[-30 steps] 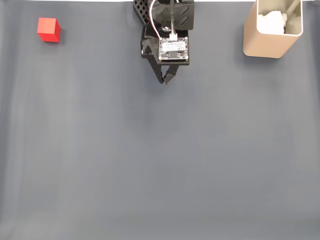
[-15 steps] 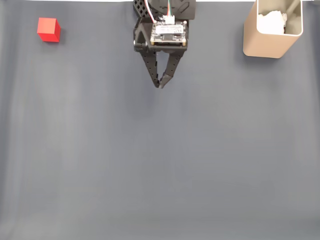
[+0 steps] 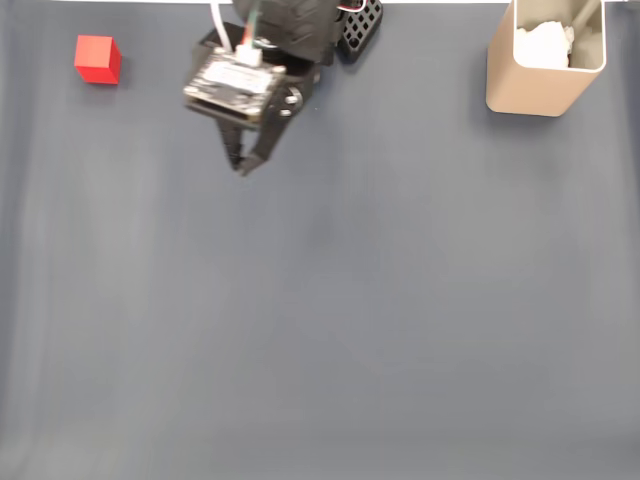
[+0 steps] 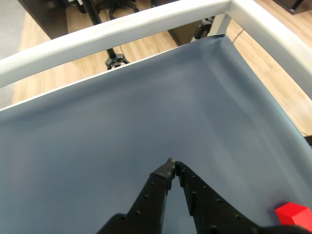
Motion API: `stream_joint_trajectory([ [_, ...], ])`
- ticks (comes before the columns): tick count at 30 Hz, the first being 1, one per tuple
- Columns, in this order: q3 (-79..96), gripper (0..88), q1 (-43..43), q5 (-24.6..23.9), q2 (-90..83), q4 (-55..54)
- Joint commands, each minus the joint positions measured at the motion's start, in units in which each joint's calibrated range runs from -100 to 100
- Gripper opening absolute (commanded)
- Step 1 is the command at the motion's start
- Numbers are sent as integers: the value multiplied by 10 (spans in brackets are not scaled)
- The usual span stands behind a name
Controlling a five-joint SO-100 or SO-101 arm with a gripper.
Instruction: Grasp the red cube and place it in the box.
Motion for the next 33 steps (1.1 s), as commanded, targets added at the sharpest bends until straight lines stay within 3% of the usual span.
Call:
stream_joint_trajectory([
  [1, -59, 2, 45, 1, 34, 3],
  [18, -179, 2, 199, -6, 155, 57],
  [33, -169, 14, 324, -14, 163, 148],
])
